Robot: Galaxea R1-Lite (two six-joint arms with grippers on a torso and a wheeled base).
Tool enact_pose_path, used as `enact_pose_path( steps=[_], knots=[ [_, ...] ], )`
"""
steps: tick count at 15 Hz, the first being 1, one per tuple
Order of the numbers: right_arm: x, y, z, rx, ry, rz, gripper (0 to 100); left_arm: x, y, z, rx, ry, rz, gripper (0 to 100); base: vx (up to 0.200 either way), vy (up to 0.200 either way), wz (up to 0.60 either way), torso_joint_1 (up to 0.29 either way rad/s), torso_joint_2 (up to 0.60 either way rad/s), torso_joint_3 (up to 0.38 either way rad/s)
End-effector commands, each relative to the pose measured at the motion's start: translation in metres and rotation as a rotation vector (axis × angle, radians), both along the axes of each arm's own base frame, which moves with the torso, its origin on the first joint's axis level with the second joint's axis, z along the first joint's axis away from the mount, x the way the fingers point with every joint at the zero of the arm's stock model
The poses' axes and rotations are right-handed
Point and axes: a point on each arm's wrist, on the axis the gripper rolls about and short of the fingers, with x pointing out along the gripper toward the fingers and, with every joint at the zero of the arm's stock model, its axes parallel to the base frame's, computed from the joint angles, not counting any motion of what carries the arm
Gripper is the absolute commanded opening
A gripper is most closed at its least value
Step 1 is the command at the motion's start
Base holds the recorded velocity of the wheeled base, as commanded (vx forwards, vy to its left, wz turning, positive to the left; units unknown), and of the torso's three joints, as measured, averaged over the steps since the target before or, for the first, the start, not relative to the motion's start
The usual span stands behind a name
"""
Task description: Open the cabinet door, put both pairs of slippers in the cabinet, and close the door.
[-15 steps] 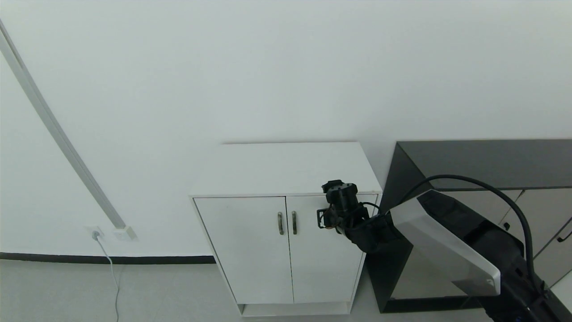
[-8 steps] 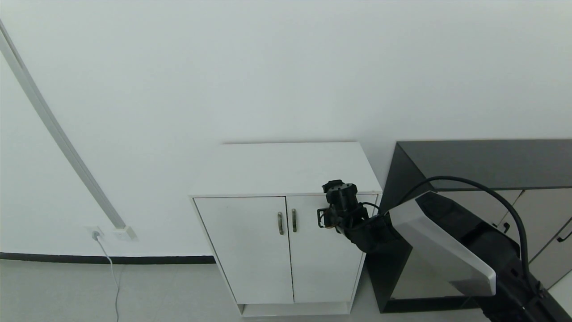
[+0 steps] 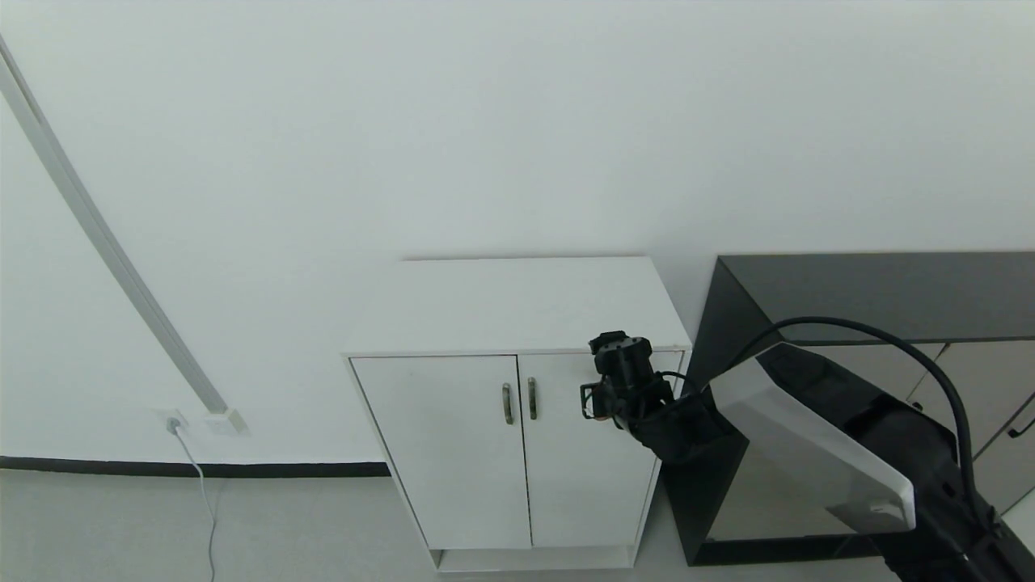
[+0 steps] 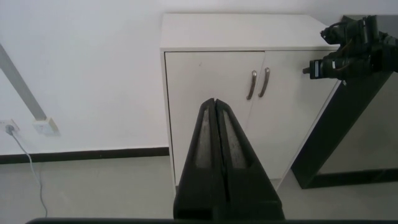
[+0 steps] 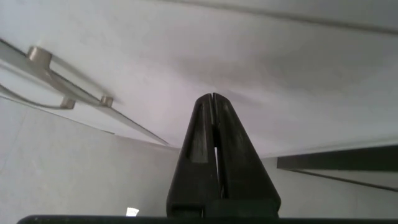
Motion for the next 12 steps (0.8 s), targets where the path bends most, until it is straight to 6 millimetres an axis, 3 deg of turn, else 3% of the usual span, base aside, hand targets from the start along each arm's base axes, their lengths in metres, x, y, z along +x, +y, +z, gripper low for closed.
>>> enact_pose_path(
  steps=[1,5,12],
  knots=[
    [-0.014,-0.010,0.018,0.011,-0.023,-0.002,0,0.000,0.000,0.000,-0.001,0.001,0.001,0,0.000,0.000,0.00,0.000,0.00,0.000],
    [-0.043,-0.039,0.045,0.001,-0.028,-0.044,0,0.000,0.000,0.000,-0.001,0.001,0.001,0,0.000,0.000,0.00,0.000,0.00,0.000],
    [-0.118,-0.128,0.078,-0.047,-0.014,-0.206,0,0.000,0.000,0.000,-0.001,0.001,0.001,0,0.000,0.000,0.00,0.000,0.00,0.000]
  ],
)
